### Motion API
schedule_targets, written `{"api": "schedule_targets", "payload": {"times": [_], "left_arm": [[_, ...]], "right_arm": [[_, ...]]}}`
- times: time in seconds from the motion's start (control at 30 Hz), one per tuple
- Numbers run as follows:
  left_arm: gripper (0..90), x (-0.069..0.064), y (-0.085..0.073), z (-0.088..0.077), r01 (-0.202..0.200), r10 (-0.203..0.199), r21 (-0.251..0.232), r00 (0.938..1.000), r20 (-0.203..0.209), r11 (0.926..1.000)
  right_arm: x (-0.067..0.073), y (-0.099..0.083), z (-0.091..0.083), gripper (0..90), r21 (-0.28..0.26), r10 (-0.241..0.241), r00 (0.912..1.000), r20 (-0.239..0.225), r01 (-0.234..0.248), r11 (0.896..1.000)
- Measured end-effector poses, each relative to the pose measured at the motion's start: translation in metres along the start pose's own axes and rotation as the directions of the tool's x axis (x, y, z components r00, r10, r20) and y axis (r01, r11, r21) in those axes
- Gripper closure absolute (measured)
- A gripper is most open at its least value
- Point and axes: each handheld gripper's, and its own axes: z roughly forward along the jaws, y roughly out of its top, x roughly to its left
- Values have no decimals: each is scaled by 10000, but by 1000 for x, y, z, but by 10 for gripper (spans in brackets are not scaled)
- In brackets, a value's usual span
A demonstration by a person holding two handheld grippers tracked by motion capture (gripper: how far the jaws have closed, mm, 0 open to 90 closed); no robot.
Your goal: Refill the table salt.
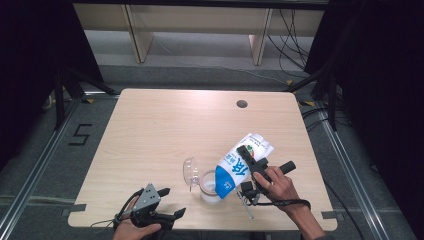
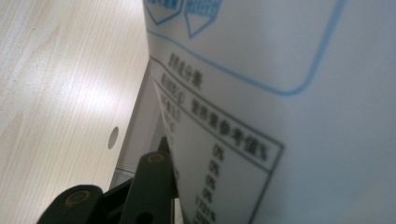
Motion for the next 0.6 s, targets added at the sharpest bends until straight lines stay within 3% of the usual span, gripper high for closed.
{"api": "schedule_targets", "payload": {"times": [0.6], "left_arm": [[152,0,0,0,0,0,-7,10000,-19,10000]], "right_arm": [[-2,0,0,679,49,-176,9998,59,176,9998]]}}
